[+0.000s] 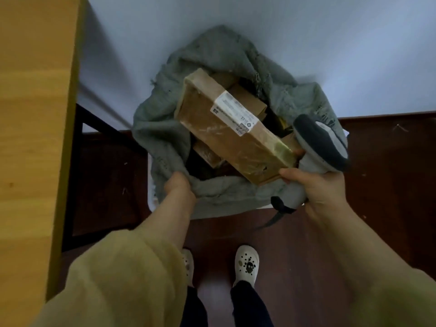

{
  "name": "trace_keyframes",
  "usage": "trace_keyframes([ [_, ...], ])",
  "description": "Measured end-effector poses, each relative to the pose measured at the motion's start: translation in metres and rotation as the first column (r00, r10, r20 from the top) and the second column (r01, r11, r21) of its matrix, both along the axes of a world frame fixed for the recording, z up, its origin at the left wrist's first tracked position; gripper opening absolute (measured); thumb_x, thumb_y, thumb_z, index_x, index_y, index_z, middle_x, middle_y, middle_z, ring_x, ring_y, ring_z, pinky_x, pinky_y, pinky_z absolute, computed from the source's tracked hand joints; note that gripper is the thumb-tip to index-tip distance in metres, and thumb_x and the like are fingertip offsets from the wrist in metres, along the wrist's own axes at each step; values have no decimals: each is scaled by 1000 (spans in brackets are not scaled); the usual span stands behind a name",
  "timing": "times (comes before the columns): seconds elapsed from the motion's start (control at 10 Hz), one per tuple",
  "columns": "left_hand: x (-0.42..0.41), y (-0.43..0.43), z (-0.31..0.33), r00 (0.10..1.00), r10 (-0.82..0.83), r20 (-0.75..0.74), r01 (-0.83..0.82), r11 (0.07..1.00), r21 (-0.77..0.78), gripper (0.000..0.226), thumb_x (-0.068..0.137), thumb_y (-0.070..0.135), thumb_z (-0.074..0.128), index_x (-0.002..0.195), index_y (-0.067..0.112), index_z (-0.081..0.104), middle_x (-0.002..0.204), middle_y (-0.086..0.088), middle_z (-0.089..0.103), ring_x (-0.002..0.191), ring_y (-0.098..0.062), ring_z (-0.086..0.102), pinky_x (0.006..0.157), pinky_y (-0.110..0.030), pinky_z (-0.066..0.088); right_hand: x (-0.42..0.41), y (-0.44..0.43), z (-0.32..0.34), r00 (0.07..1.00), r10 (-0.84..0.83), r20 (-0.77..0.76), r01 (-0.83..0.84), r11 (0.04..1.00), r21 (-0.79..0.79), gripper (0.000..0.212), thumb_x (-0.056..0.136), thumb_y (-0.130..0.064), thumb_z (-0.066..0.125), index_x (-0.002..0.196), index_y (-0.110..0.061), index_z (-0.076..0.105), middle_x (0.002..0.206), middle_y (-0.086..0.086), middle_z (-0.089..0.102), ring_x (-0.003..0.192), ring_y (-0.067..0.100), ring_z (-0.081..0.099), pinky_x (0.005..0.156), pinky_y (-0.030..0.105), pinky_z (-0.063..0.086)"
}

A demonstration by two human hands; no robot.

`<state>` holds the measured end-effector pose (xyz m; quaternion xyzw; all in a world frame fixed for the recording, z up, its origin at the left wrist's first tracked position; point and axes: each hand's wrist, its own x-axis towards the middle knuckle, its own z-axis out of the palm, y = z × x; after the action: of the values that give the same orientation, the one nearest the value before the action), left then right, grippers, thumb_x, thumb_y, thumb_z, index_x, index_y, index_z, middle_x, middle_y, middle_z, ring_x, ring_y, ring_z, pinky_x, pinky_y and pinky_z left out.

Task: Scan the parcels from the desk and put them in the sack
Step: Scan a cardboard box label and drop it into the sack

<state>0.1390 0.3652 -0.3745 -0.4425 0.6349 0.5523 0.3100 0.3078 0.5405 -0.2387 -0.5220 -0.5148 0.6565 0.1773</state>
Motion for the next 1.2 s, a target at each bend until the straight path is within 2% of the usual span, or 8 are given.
trace_keyframes([
  [0.1, 33, -16, 79, 999, -2, -40, -2, 996, -94, 42, 96, 15, 43, 137, 3, 45, 138, -15, 50, 125, -33, 50, 92, -36, 45, -13, 5, 28, 979, 142, 148, -162, 977, 138, 36, 66, 6, 81, 91, -14, 64, 95, -1, 66, 97, 20, 64, 84, 44, 55],
  [0.3, 46, -36, 121, 972, 188, -139, -193, 981, -25, 54, 88, 7, 47, 142, 15, 45, 131, -10, 57, 112, -29, 58, 100, -43, 47, -36, 9, 67, 625, 425, 654, -711, 656, 253, 28, 71, -14, 74, 94, -11, 57, 80, -1, 55, 77, 19, 55, 64, 34, 48],
  [0.4, 50, -36, 140, 975, 137, -173, -144, 989, -25, 50, 88, 7, 46, 138, 13, 48, 123, -11, 60, 105, -29, 60, 96, -44, 49, -51, -2, 67, 499, 463, 733, -817, 534, 219, 28, 76, -21, 71, 91, -17, 47, 93, 2, 53, 85, 23, 54, 66, 35, 46],
  [0.6, 49, -38, 147, 974, 109, -199, -112, 994, -2, 36, 89, 7, 46, 123, 12, 56, 109, -9, 63, 92, -26, 61, 86, -39, 53, -73, -11, 35, 550, 573, 608, -774, 623, 114, 49, 73, -23, 79, 117, -12, 59, 115, 9, 63, 107, 30, 61, 86, 45, 53],
  [0.7, 49, -42, 138, 983, 79, -164, -84, 996, -29, 42, 87, 7, 48, 129, 9, 53, 117, -11, 61, 100, -30, 61, 93, -44, 51, -65, -7, 32, 621, 522, 585, -698, 708, 110, 31, 76, -18, 75, 104, -11, 63, 106, 11, 66, 99, 29, 61, 79, 38, 51],
  [0.9, 51, -41, 118, 983, -164, -81, 152, 979, -138, 48, 89, 4, 59, 136, 5, 48, 128, -17, 56, 113, -35, 56, 97, -47, 49, -41, -2, 28, 657, 548, 518, -629, 777, -24, 11, 73, -7, 72, 81, -5, 65, 80, 18, 68, 76, 33, 66, 78, 46, 57],
  [1.1, 55, -42, 132, 960, -279, 36, 282, 950, -138, 60, 90, 19, 64, 141, 4, 36, 137, -17, 48, 123, -34, 49, 103, -44, 43, -35, -30, 50, 844, 482, 234, -403, 859, -315, 9, 85, -3, 68, 83, 0, 59, 64, 12, 59, 49, 18, 52, 46, 25, 47],
  [1.2, 51, -49, 155, 960, -276, -53, 266, 953, -144, 58, 89, 12, 63, 141, 4, 39, 127, -12, 54, 112, -31, 56, 90, -37, 48, -40, -54, 70, 876, 468, 119, -371, 809, -455, 20, 86, -9, 68, 98, 4, 62, 62, 12, 61, 46, 18, 54, 44, 24, 49],
])
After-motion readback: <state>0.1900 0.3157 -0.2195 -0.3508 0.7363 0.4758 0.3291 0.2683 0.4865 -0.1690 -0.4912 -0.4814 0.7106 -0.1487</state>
